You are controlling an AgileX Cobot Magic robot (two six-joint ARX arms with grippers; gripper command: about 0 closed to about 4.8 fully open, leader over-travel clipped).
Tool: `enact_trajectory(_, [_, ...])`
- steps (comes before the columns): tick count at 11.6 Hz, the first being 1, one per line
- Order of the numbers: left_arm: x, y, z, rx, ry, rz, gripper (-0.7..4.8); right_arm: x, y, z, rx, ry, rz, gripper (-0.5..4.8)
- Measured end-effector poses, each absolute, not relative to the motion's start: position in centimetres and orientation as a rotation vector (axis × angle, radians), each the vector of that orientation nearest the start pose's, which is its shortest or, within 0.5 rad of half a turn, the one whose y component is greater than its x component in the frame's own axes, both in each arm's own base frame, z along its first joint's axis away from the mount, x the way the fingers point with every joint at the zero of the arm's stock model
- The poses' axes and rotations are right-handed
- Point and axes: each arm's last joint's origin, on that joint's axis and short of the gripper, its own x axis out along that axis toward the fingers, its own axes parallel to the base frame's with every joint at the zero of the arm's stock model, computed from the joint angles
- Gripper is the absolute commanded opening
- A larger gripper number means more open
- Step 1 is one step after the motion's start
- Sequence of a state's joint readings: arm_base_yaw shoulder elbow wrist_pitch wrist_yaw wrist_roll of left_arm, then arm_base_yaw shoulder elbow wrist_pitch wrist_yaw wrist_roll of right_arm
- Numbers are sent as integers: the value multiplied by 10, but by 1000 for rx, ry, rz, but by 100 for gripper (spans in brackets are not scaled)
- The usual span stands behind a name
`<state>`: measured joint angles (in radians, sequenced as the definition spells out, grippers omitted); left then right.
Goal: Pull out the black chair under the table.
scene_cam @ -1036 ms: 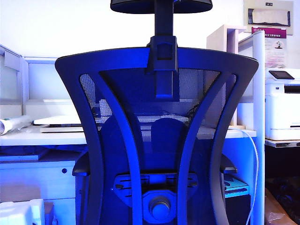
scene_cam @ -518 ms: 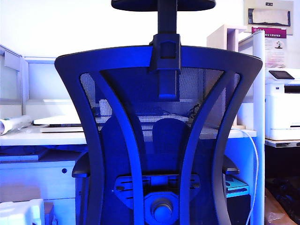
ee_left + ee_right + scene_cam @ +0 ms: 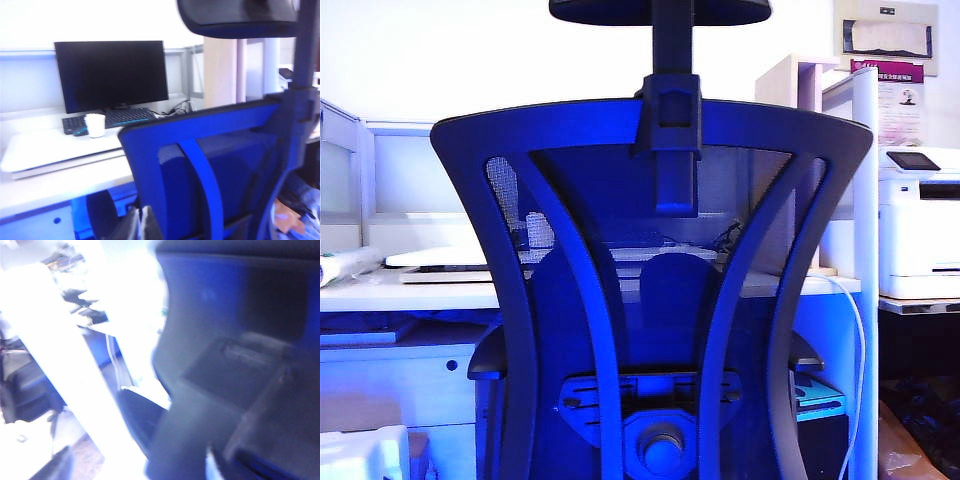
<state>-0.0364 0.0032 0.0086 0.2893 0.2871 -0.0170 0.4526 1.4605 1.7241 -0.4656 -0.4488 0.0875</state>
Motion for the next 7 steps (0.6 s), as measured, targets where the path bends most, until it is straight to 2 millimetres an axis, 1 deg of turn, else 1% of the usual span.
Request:
enact_trajectory(2, [92, -11, 194, 21, -296, -322, 25, 253, 139, 479, 76, 205, 913, 337])
enact_trajectory(3, [92, -11, 194, 21, -297, -321, 25, 251, 138, 476, 73, 208, 915, 337])
enact_trajectory(4, [92, -11, 194, 21, -297, -321, 25, 247, 136, 466, 70, 243, 899, 337])
enact_trajectory(5, [92, -11, 194, 21, -297, -321, 25, 242, 132, 461, 68, 256, 881, 337])
enact_trajectory(6, [92, -11, 194, 21, -297, -321, 25, 231, 126, 455, 68, 243, 868, 337])
enact_trajectory(7, [92, -11, 194, 21, -297, -321, 25, 214, 117, 445, 66, 218, 827, 337])
